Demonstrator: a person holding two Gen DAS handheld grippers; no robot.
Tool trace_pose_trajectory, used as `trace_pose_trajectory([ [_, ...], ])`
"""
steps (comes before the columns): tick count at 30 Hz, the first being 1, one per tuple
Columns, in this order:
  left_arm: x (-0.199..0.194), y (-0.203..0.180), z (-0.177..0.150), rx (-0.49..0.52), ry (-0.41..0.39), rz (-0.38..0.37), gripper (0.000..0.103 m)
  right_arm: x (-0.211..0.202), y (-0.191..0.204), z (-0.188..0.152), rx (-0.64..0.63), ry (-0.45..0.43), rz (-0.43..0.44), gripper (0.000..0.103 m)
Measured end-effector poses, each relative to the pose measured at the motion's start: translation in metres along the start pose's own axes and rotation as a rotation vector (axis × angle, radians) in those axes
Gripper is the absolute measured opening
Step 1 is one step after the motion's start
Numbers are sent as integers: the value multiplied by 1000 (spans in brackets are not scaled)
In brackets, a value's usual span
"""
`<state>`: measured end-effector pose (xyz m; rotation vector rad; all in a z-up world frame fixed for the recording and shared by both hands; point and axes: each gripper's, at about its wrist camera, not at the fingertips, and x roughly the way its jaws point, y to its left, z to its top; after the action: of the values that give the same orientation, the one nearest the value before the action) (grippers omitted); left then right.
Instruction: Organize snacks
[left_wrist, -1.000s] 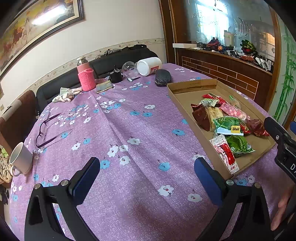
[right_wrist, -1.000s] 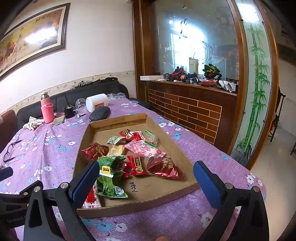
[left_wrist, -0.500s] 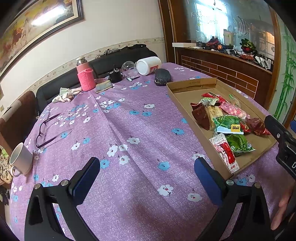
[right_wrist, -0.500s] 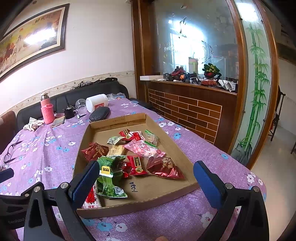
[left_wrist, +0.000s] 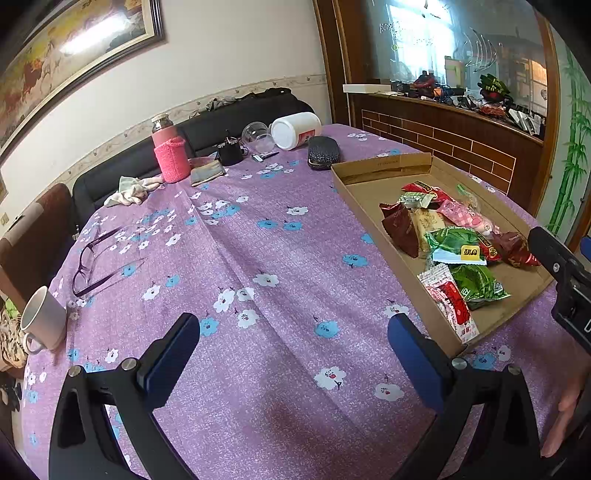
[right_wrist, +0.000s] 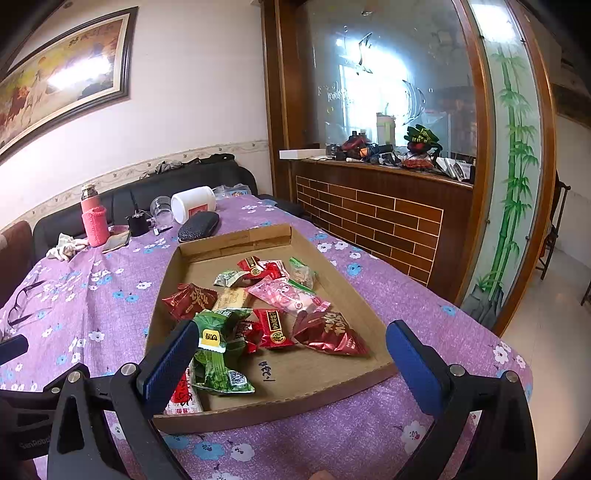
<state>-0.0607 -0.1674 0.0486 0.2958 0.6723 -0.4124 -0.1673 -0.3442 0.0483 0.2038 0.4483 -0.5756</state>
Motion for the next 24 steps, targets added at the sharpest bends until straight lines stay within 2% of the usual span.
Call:
trace_pose_trajectory([
  [24, -2, -1, 2, 7, 0, 5, 102, -1, 0, 1, 0, -6, -1, 102],
])
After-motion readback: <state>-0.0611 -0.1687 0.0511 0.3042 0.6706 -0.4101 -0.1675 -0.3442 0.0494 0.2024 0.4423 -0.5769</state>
